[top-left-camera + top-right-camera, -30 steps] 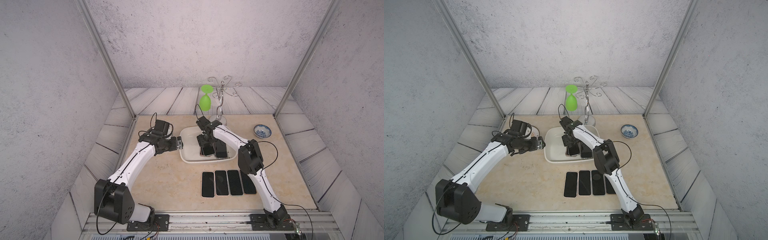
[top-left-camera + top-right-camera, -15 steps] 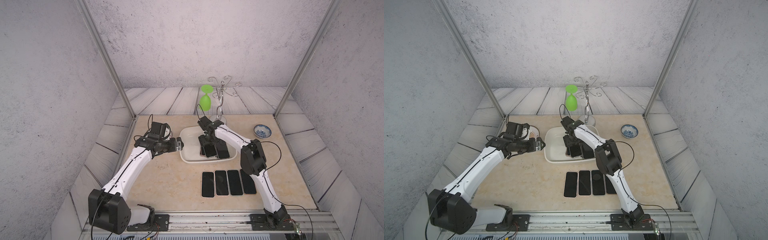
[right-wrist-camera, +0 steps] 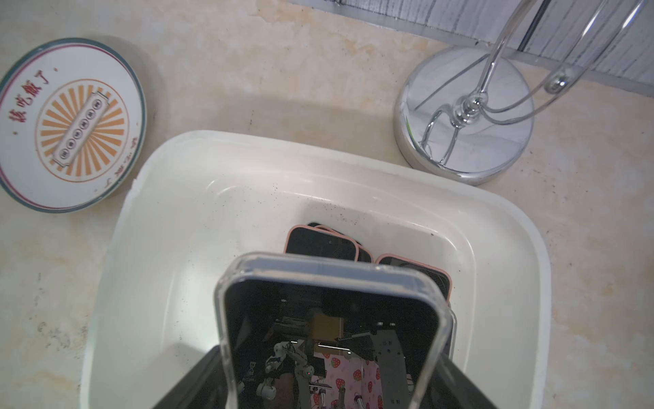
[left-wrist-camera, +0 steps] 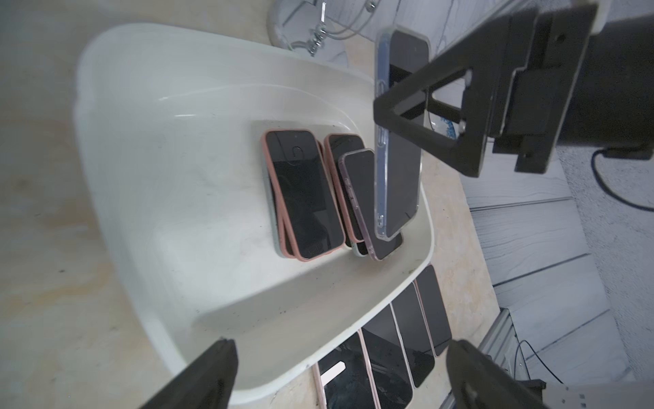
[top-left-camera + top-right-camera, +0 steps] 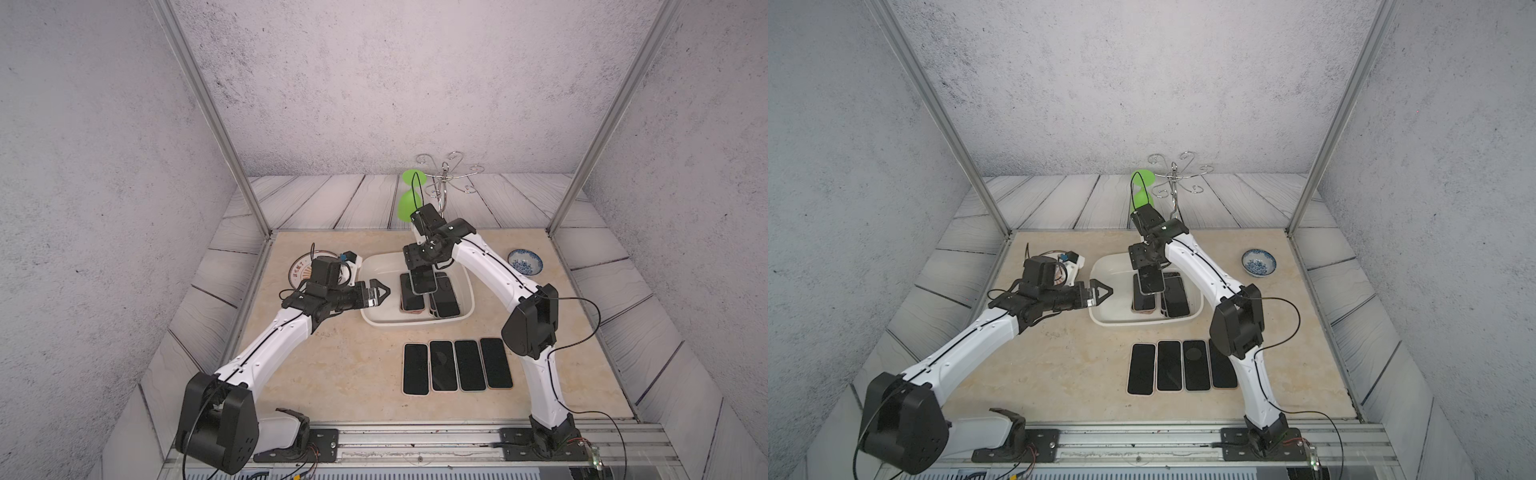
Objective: Take the phone out of the storage box
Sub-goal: Pick up the phone from the storage box.
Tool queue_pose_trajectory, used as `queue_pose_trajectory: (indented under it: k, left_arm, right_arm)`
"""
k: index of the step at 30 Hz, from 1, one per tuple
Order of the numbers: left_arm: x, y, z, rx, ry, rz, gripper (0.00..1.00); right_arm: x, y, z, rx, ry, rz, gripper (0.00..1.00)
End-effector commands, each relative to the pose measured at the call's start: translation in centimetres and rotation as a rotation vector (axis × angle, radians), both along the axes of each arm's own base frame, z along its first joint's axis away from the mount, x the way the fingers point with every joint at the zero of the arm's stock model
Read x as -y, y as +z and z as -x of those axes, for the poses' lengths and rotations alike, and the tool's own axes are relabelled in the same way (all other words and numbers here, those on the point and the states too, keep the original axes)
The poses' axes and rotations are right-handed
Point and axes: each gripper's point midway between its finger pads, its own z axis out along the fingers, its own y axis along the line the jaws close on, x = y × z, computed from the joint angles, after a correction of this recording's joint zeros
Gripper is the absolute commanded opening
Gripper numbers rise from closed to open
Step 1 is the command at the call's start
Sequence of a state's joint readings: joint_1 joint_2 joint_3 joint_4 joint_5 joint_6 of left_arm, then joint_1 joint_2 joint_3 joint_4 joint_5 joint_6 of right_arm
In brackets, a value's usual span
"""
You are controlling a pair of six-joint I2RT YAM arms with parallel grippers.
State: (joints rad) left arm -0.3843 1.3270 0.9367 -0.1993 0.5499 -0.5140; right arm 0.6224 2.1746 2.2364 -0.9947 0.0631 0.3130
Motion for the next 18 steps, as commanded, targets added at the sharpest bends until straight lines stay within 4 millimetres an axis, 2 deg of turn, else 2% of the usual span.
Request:
queue_pose_trajectory:
  k: [1,6,14,16,18]
  left_arm:
    - [3.1,1.5,-0.8,0.071,-0.046,0.022,0.98]
    - [4.8,0.0,-2.4,0.052,-0.028,-0.029,0.98]
    - [6.7,-0.3,-5.2,0.075,-0.006,0.004,1.0]
    - [6.9,-0.5,-6.0,0.077,0.002,-0.002,0.95]
    - [7.0,-0.3,-6.5,0.091,0.011,0.0,0.85]
  right_arm:
    - [-0.7,1.2,1.1,-0.04,0.033,-0.058,0.0]
    - [-1.4,1.8,2.7,-0.099,0.062,-0.116,0.0]
    - [-2.9,2.8,4.7,-0.181,0.093,-0.237,0.0]
    - [-3.1,3.1,5.1,-0.208,0.1,-0.267,0.0]
    - [-3.2,3.2,5.4,-0.236,0.101,-0.295,0.0]
